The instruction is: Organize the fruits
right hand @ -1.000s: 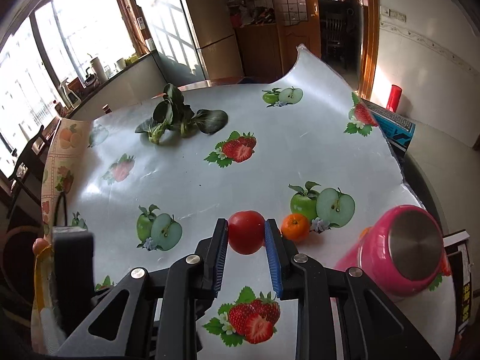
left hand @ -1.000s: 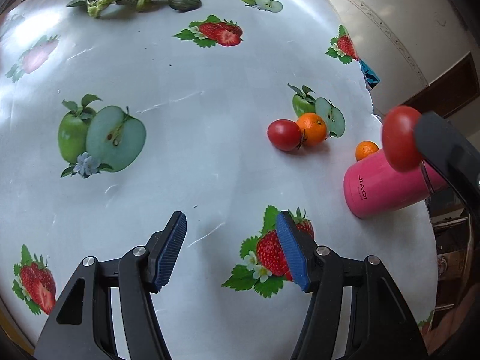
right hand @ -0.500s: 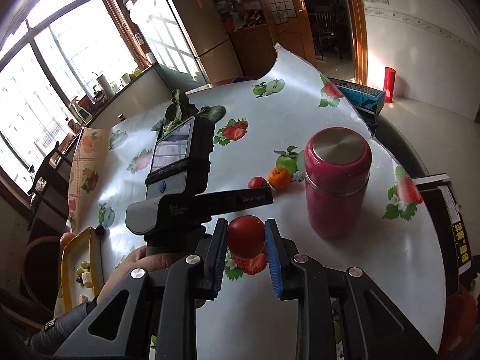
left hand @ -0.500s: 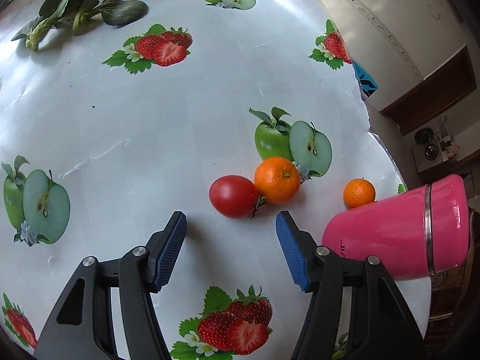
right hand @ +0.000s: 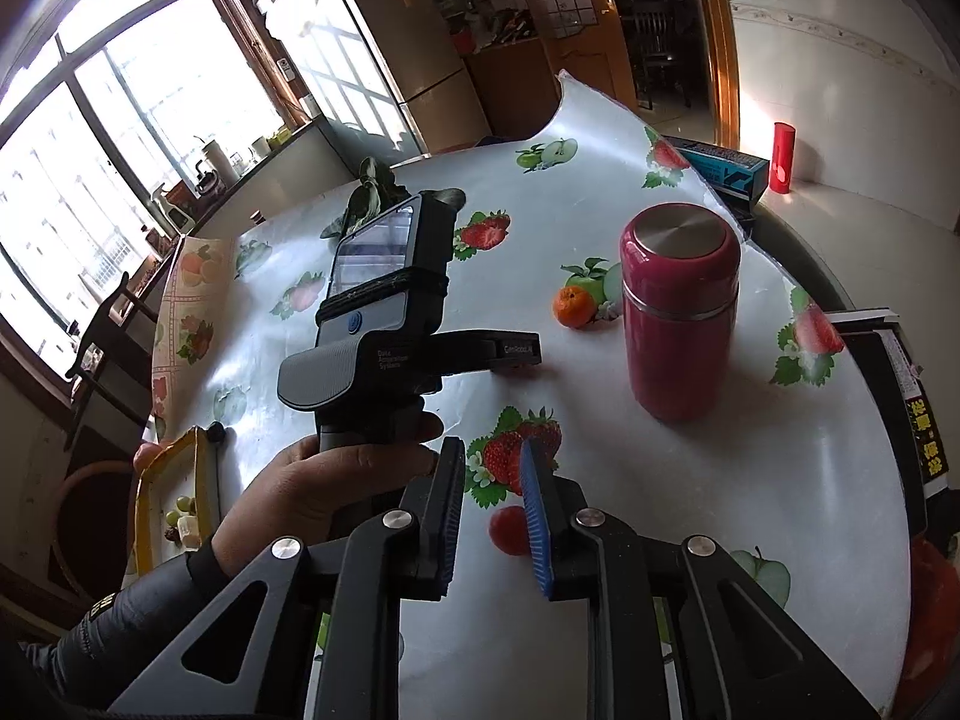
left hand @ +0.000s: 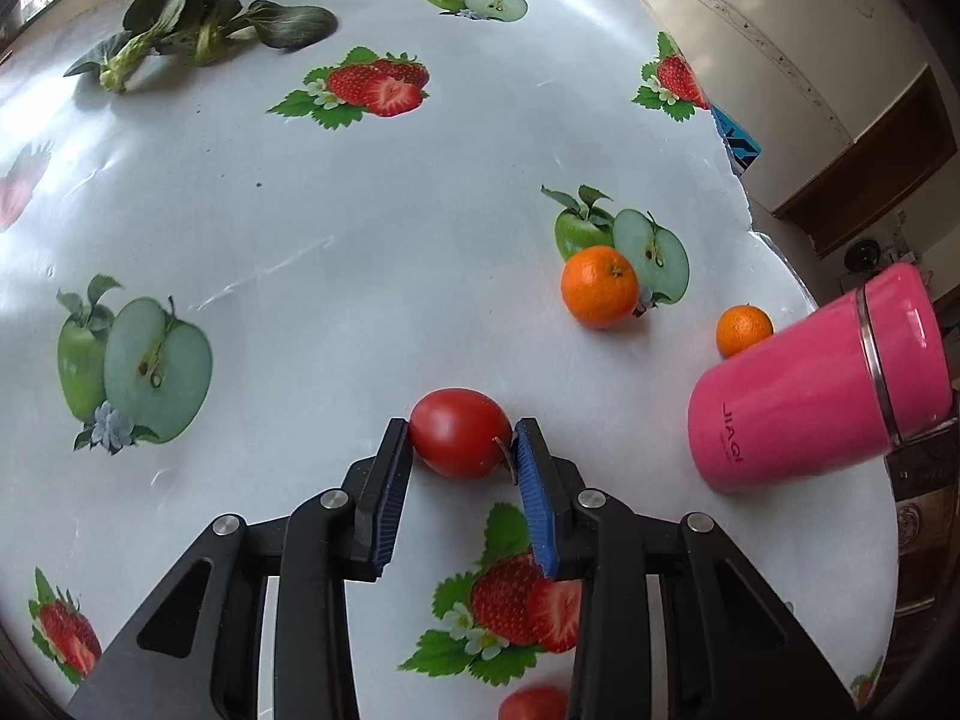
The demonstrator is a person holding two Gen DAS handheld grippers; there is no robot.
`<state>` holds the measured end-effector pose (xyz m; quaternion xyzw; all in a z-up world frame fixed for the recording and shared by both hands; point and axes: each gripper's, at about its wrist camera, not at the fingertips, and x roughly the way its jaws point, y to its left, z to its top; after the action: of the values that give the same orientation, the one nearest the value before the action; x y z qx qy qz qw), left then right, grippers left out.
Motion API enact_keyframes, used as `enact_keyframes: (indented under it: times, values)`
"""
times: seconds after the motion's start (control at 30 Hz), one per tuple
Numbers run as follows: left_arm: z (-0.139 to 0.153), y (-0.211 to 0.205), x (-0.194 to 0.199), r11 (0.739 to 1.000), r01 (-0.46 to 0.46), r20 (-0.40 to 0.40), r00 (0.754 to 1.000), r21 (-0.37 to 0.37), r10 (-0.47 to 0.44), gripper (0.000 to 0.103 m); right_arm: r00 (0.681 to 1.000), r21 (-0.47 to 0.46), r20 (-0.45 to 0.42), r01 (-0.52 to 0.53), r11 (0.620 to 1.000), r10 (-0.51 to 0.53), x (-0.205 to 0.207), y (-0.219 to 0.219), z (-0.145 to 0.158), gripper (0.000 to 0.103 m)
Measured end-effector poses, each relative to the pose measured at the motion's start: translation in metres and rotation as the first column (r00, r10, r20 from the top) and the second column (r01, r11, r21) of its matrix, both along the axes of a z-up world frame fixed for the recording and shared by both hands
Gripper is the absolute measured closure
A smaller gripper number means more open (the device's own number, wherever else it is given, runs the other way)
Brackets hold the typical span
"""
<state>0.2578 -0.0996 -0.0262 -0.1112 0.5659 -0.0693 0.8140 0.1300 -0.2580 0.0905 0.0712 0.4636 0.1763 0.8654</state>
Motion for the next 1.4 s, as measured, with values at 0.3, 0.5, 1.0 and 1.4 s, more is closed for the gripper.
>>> enact_keyframes:
  times: [0.3, 0.5, 1.0, 1.4]
  values:
    - [0.009, 0.065, -0.064, 0.993, -0.117, -0.012, 0.993, -0.024, 0.116, 0.071, 0.991, 0.019, -0.116, -0.066, 0.998, 0.068, -0.003, 0.018, -0.057, 0.063]
    - [0.021, 0.131, -0.11, 0.968, -0.248, -0.006, 0.969, -0.033, 0.247, 0.071, 0.967, 0.024, -0.099, -0.233, 0.972, 0.234, 0.001, 0.081, -0.078, 0.063]
    - [0.03, 0.235, -0.199, 0.901, -0.433, -0.018, 0.901, -0.037, 0.433, 0.071, 0.844, 0.019, -0.119, -0.524, 0.851, 0.523, 0.016, 0.247, -0.125, 0.06]
    - [0.031, 0.253, -0.233, 0.89, -0.452, -0.032, 0.892, -0.064, 0.451, 0.071, 0.882, -0.18, -0.017, -0.465, 0.867, 0.47, 0.038, 0.312, -0.119, 0.063]
